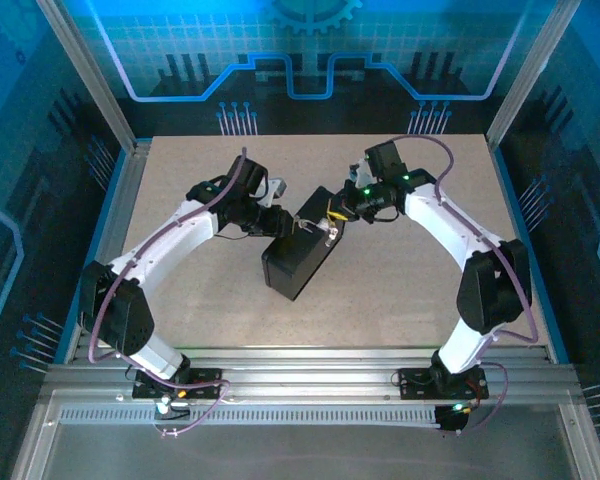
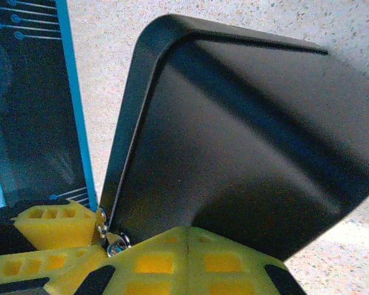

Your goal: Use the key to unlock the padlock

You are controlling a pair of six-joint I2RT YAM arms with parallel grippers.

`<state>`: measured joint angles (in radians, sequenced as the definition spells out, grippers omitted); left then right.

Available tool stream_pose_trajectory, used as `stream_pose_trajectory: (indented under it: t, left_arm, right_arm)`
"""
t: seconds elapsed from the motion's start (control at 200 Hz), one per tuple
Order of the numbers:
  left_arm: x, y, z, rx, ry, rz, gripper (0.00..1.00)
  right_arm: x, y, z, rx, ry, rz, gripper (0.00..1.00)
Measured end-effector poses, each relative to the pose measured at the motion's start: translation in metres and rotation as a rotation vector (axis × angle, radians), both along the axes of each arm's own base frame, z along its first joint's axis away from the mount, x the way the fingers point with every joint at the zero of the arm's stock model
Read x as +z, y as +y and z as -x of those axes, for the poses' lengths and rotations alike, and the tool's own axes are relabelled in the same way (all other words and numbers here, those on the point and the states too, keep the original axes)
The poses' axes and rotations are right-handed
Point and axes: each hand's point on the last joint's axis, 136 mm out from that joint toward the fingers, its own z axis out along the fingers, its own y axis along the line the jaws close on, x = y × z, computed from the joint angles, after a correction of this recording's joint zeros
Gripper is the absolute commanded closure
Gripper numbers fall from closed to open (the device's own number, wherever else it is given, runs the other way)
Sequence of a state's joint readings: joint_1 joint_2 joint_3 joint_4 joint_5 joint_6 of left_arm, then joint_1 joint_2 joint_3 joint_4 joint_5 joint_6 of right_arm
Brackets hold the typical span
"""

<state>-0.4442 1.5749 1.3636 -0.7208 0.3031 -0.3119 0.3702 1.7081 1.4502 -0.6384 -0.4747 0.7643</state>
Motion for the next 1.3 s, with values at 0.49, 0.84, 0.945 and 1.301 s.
stream_pose_trajectory:
  t: [0.49,0.84,0.945,1.301]
  left_arm:
    - [0.0,-0.006,-0.004,-0.016,0.01,-0.001,0.71]
    - [0.001,-0.006,-0.003,-0.016,0.014,-0.004,0.7]
    - [0.001,-0.006,-0.003,-0.016,0.014,-0.004,0.7]
    - [0.001,-0.006,-0.003,-0.028,0.006,-0.008,0.7]
  right_arm:
    - [0.026,-0.011,0.018,0.273,-0.232,0.132,0.54]
    - [0.045,0.009,0.046,0.539,-0.466,0.282,0.5]
    - [0.039,0.011,0.049,0.585,-0.498,0.358,0.5]
    - [0.007,0.006,0.042,0.657,-0.5,0.581,0.64]
